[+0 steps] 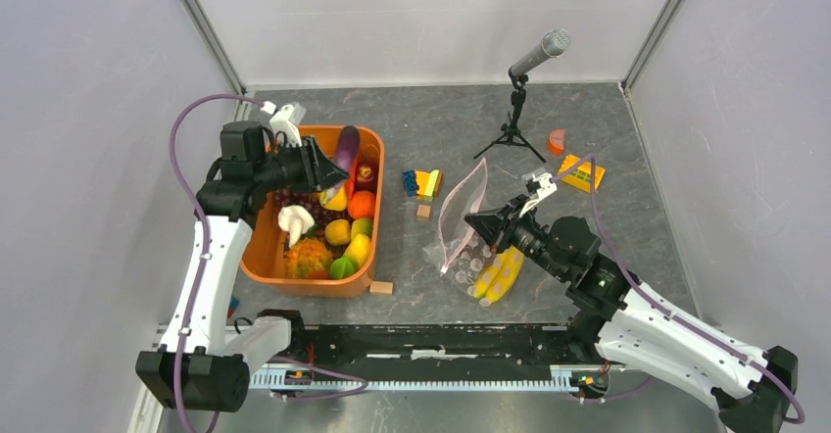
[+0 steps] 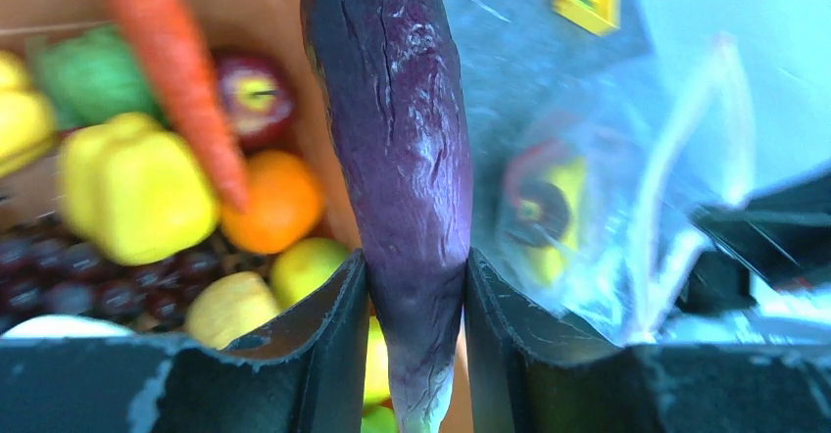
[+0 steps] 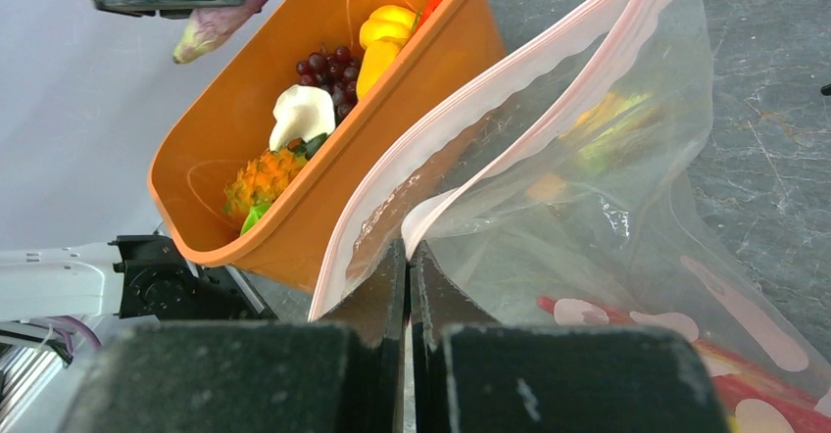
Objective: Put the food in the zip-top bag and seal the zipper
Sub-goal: Place the fake vegetable in the zipper food storage bag.
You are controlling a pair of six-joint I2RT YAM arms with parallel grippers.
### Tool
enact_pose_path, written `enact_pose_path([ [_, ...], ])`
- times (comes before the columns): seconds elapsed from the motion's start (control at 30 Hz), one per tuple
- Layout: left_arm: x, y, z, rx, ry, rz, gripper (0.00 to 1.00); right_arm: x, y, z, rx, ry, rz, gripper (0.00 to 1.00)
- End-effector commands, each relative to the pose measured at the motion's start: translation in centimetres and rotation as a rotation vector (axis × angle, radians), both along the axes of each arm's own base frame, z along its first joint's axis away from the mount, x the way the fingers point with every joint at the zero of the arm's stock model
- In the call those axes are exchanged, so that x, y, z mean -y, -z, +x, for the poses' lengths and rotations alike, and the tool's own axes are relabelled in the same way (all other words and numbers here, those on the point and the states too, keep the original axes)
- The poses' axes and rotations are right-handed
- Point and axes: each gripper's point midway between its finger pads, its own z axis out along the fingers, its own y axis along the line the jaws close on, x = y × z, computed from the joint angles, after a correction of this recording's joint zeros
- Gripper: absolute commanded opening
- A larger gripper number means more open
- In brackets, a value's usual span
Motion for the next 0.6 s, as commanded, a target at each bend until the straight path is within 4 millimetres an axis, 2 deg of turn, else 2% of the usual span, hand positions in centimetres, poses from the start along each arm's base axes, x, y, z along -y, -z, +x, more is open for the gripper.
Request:
enact_pose_path([
  [0.0,5.7,-4.2,-4.9,0.08,0.342,-0.175,0.02,-0.5,-2.5,0.0,0.039,-0.008,0.063,0.01],
  [0.17,11.0,-6.5,-10.4,0.129,0.576,-0.187,0.02,-0.8,-2.6,0.2,0.036,-0.013,0.067,0.01],
  [0.27,12.6,-7.1,-12.4,0.128,0.644,-0.191,0.02,-0.9,-2.6,0.1,0.031,-0.018,0.066,0.01],
  [0.43,14.9,-5.9,-13.8,0.071,0.714,-0.175,0.02,-1.1,-2.4,0.1,0.022,-0.025,0.071,0.0],
  [0.57,16.3,-4.0,-13.6,0.019,0.705,-0.126,0.02,-1.1,-2.5,-0.1,0.021,-0.032,0.077,0.0],
])
